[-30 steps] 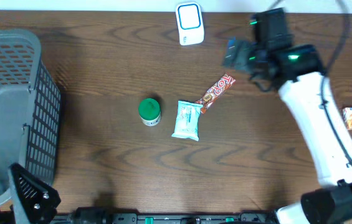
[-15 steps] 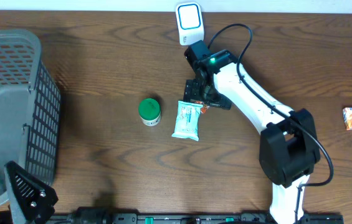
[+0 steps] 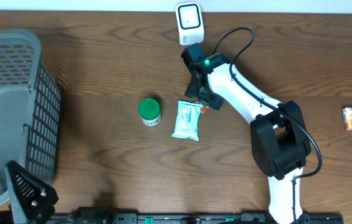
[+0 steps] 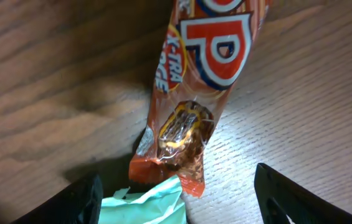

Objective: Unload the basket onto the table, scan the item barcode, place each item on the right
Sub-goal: 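Grasp the red Top bar with the right gripper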

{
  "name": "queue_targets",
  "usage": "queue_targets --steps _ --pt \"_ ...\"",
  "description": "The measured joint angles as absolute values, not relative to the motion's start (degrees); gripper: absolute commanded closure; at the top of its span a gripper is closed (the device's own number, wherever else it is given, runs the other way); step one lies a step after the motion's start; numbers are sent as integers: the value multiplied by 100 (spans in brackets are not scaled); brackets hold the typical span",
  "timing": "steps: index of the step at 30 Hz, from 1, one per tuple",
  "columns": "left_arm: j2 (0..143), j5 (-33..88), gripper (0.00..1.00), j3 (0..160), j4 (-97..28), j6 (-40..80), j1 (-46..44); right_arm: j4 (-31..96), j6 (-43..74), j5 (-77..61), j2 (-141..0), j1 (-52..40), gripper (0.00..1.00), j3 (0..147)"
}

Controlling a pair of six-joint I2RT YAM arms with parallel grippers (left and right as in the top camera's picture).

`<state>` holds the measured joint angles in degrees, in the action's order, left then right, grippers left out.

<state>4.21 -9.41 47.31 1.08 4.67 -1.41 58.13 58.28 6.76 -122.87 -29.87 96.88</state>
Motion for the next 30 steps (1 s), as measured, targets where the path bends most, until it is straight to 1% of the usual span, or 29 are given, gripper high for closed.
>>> queue_targets --steps 5,10,15,17,18,19,20,27,30 --pt "169 -943 16 4731 -84 467 -141 5778 6045 867 -12291 -2987 34 9688" --pt "56 -943 16 4731 -121 464 -141 5693 6123 915 -12379 -2987 35 9688" --pt "58 -943 16 4731 -126 467 -141 5653 6178 827 -12807 -2987 64 9688" --pt "56 -945 16 4731 -126 464 -141 5690 6171 764 -12822 -2987 79 9706" --pt "58 -943 16 4731 -130 464 -141 5758 6206 742 -12827 -2987 83 9706" --pt "58 -943 16 4731 -128 467 -141 5841 6195 729 -12827 -2987 96 9706" --pt "58 -943 16 4731 -128 464 -141 5959 6204 720 -12827 -2987 99 9706" --pt "58 -943 16 4731 -126 464 -141 7400 6119 701 -12827 -2963 99 9688" --pt "56 -943 16 4731 -126 464 -141 7601 5861 589 -12768 -2958 99 9671"
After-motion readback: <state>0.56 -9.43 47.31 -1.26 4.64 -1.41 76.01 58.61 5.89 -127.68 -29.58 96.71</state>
